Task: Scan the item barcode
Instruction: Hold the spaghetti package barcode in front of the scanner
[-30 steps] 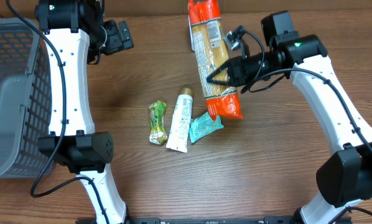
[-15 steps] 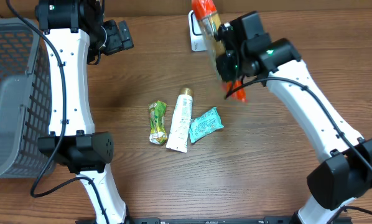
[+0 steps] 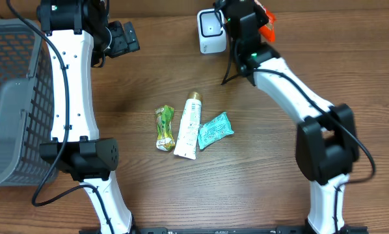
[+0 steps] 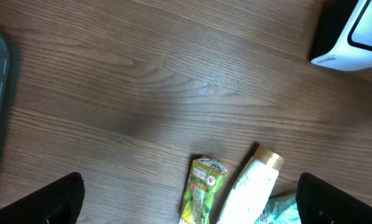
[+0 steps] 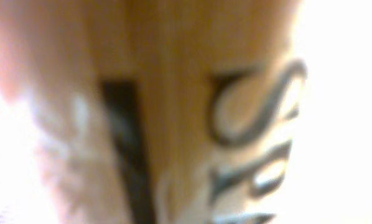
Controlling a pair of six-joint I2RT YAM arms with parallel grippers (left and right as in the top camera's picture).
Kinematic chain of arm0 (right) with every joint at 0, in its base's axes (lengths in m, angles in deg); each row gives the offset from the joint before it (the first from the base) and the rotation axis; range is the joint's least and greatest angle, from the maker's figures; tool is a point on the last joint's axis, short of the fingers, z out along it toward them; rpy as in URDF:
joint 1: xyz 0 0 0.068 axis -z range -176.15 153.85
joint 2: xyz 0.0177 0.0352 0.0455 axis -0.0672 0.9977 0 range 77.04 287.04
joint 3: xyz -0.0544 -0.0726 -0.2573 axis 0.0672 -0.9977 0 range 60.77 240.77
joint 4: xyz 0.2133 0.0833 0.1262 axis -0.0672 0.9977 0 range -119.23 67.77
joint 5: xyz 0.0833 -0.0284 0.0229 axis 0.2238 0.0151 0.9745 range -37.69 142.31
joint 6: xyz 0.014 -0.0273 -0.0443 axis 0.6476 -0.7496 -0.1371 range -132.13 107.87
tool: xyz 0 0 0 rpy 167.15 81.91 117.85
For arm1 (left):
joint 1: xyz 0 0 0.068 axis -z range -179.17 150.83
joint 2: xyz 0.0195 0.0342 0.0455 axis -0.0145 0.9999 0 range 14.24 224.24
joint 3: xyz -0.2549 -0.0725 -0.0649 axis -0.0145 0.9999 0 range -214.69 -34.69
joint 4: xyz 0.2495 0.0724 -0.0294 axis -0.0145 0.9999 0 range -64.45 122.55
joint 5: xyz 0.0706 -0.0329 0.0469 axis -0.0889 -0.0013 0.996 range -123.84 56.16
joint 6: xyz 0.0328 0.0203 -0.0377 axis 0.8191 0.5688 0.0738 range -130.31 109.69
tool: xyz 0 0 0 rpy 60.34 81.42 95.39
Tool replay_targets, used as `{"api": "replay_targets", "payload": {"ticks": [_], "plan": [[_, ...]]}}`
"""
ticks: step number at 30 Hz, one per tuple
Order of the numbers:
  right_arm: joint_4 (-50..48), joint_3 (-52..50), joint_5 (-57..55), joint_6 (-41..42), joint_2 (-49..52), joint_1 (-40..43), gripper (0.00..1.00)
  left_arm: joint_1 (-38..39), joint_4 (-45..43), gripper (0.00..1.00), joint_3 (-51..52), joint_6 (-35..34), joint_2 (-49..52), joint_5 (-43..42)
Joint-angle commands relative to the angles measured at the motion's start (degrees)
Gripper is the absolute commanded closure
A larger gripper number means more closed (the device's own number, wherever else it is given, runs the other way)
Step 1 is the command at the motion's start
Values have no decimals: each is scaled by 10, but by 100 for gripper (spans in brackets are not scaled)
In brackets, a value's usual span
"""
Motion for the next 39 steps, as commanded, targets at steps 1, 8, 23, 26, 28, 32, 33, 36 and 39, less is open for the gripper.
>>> {"api": "replay_targets", "payload": {"ticks": [1,8,23,26,28,32,33,36,39], "plan": [[-104,19,-102,-152,56,0,96,-1,0,0,-11,-9,-9,-3],[-189,19,-128,-171,131,1,96,-1,0,0,-11,-8,-9,-3],[-189,19,-140,-146,140,7,96,-1,0,1,-11,-8,-9,-3],[-189,19,-141,-146,140,7,96,-1,-1,0,-11,-8,-9,-3],[-191,19,-144,-146,140,7,96,-1,-1,1,-11,-8,-9,-3],[-198,19,-154,-146,140,7,96,-1,0,0,-11,-8,-9,-3],[-206,19,-156,-146,140,7,96,-1,0,1,-11,-8,-9,-3],[-225,19,-158,-147,136,7,96,-1,0,0,-11,-8,-9,-3],[-231,19,-161,-146,120,3,96,-1,0,0,-11,-8,-9,-3]]}}
